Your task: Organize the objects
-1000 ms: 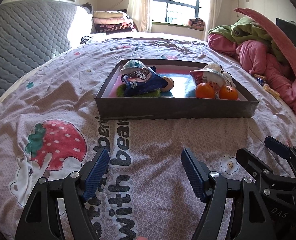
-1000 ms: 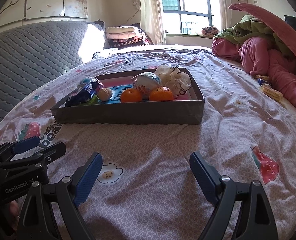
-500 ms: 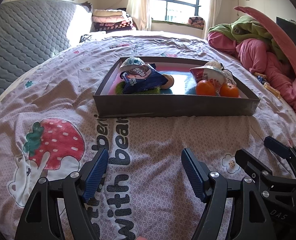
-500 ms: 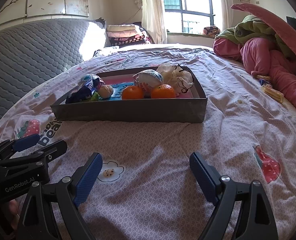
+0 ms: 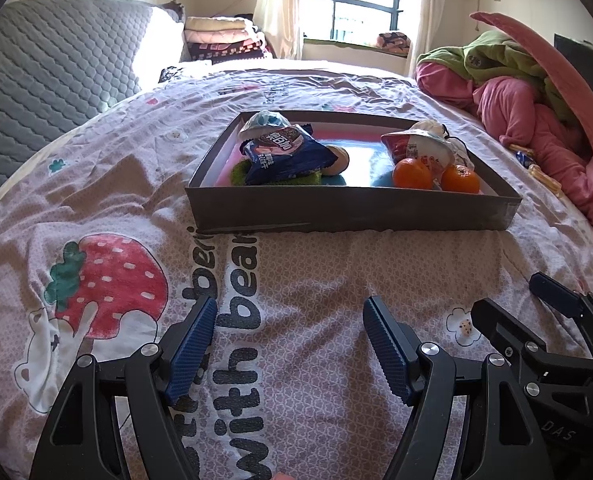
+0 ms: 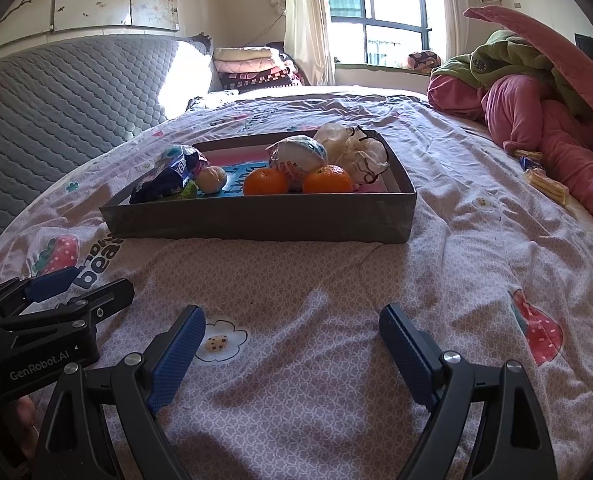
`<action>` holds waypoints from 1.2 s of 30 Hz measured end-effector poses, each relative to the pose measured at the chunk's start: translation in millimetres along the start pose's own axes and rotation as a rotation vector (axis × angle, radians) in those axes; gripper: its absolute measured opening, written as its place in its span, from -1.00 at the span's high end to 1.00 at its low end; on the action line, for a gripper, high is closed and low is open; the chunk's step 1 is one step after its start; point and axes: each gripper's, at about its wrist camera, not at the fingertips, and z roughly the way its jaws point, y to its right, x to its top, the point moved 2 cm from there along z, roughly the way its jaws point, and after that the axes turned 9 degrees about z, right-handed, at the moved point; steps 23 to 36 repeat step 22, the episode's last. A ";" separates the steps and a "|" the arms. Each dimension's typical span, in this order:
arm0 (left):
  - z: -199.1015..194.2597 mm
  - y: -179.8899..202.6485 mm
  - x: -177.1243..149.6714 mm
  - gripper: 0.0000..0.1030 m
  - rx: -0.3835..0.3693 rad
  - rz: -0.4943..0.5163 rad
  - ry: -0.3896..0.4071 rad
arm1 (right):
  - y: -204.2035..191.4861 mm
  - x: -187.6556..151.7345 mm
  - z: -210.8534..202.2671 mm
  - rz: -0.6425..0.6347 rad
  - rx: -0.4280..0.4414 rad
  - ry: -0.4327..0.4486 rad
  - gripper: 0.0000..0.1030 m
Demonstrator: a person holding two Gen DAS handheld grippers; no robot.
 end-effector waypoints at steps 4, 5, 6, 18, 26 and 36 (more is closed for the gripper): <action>0.4 0.5 -0.2 -0.48 -0.001 0.000 -0.002 | 0.5 0.4 -0.4 0.002 -0.003 0.002 -0.72; 0.5 0.5 -0.1 -0.48 0.000 -0.001 -0.001 | 0.3 0.6 -0.7 0.003 -0.002 0.002 -0.72; 0.3 0.2 0.0 -0.48 0.002 -0.002 -0.001 | 0.5 0.6 -0.5 0.003 -0.002 0.000 -0.72; 0.5 -1.6 -1.1 -0.48 0.004 -0.006 -0.002 | 1.2 0.3 0.4 0.004 -0.002 0.002 -0.72; -0.1 -1.6 -1.0 -0.48 -0.003 -0.003 0.000 | 0.9 -0.1 0.5 0.002 -0.003 0.001 -0.72; -0.1 -1.6 -1.0 -0.48 -0.003 -0.003 0.000 | 0.9 -0.1 0.5 0.002 -0.003 0.001 -0.72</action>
